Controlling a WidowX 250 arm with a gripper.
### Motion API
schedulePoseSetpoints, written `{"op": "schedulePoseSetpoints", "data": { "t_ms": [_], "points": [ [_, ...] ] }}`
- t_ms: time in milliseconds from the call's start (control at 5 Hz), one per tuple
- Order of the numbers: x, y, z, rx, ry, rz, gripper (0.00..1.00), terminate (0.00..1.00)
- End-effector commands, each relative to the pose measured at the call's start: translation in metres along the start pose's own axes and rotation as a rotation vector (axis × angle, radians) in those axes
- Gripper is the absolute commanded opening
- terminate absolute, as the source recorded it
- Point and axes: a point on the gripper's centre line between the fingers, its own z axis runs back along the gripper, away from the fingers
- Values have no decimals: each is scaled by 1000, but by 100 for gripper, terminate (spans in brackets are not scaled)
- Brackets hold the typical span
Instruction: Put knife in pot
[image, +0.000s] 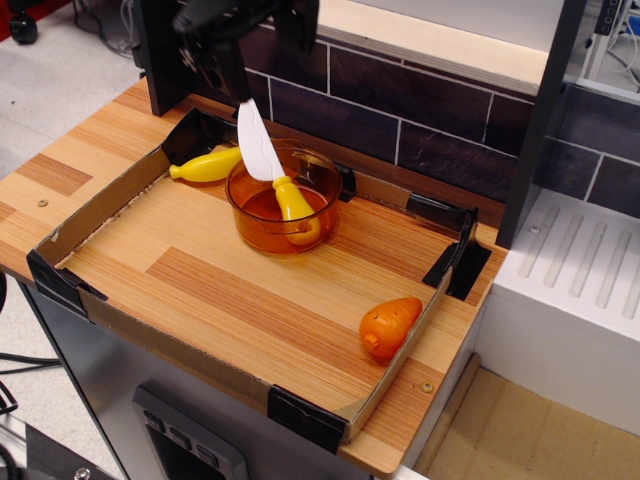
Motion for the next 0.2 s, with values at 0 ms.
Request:
{"op": "schedulePoseSetpoints", "data": {
  "t_ms": [0],
  "points": [
    [7, -7, 20, -60, -23, 1, 100, 100]
  ]
}}
